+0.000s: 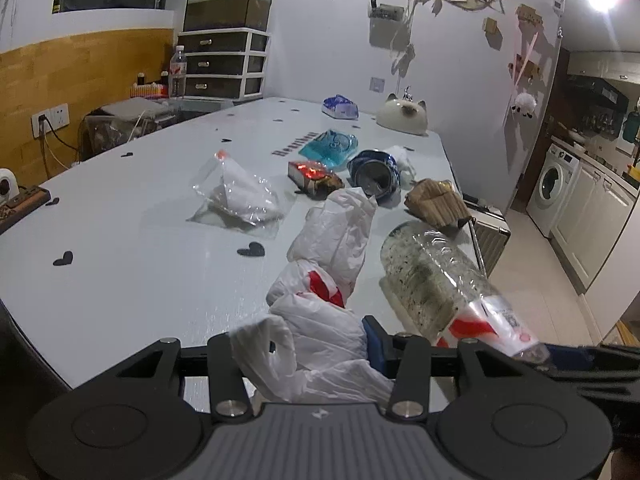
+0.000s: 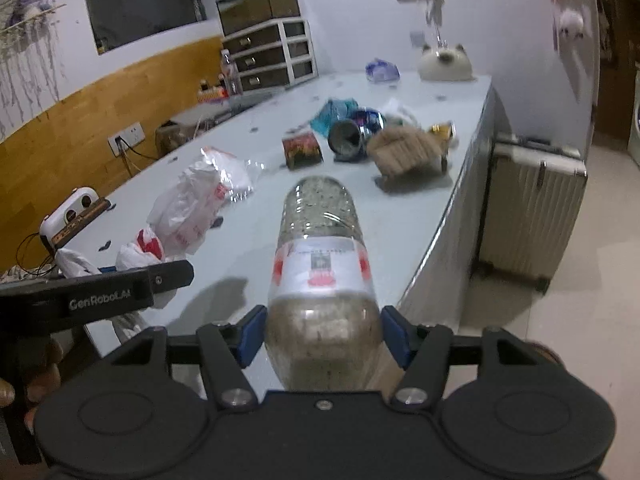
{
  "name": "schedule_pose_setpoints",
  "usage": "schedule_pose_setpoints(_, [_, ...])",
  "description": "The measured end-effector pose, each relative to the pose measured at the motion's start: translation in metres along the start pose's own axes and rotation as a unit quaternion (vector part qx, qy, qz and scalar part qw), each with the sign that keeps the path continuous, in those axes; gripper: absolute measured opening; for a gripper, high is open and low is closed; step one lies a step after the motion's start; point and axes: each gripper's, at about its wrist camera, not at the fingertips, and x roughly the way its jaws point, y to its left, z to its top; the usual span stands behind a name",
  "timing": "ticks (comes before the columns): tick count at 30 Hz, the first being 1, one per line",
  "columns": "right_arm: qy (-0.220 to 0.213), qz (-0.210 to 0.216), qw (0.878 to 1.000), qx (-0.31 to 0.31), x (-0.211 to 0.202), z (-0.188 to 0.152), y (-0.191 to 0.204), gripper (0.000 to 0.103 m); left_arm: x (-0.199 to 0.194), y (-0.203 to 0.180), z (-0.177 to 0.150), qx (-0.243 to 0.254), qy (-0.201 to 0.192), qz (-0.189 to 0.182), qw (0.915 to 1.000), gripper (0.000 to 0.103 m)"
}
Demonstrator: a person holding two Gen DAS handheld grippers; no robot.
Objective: Collect trash
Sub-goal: 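Lift the bottle with the right tool while the left tool lifts the bag bundle toward the bin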
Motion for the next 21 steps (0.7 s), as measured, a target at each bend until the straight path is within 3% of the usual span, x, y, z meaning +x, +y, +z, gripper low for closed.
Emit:
schedule_pose_setpoints(5, [0.033,-0.014,0.999,-0.001,0.01,0.017,0.005,0.074,0.002,0.001,0.0,0.005,0.003,-0.002,1.0,0.047])
schedule_pose_setpoints(9, [0.07,-0.01,0.997,-0.012,0.025,0.025,0.008,0.064,0.002,0.004,0.0,0.005,0.005,0.003,1.0,0.047])
schedule_pose_setpoints(21, [-0.02,-0.031,0.999,-0.012,-0.01,0.019,0.004,0.061,-0.012,0.005,0.006,0.003,-0.012,0.011,0.9999,0.047])
